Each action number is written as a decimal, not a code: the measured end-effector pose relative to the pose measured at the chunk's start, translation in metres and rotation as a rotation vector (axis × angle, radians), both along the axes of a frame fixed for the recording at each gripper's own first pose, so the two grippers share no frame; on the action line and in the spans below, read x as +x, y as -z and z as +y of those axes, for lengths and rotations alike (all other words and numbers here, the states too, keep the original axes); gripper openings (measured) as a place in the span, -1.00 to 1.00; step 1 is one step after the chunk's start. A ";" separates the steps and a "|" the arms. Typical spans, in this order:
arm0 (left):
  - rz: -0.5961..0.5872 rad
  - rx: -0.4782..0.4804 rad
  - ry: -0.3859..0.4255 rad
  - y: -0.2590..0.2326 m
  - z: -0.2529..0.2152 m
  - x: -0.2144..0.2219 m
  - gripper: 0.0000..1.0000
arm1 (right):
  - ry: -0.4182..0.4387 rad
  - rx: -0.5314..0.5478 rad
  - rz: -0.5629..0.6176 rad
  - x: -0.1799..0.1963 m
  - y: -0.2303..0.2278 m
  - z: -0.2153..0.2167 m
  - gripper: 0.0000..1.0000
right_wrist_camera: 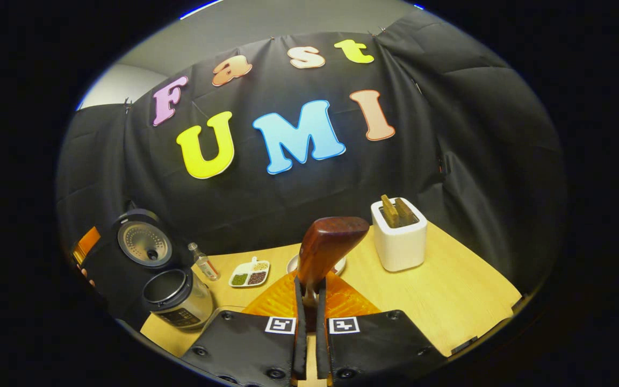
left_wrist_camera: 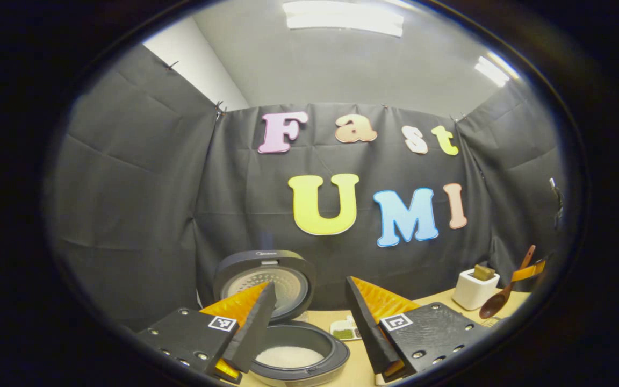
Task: Close the left gripper, press the button to open the rice cooker; take a wooden spoon from the chopstick holder with the right hand, scoop a spoonful of rice and pour it into the rice cooker, then put the wooden spoon back into the chopstick holder.
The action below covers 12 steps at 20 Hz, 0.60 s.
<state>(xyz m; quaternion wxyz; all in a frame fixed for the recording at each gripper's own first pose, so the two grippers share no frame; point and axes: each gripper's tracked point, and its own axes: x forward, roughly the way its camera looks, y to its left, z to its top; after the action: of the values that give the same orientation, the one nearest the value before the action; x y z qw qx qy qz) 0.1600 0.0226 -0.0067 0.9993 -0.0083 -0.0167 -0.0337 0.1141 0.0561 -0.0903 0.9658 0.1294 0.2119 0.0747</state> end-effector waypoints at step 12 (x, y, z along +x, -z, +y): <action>-0.010 0.035 -0.015 -0.018 -0.003 -0.028 0.63 | 0.018 -0.050 0.134 -0.029 0.076 -0.034 -0.84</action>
<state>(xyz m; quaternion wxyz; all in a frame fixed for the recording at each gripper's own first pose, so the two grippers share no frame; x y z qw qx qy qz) 0.1321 0.0201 0.0118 0.9994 0.0096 -0.0214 -0.0265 0.0849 0.0225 -0.1663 0.9530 0.1118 0.2769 0.0521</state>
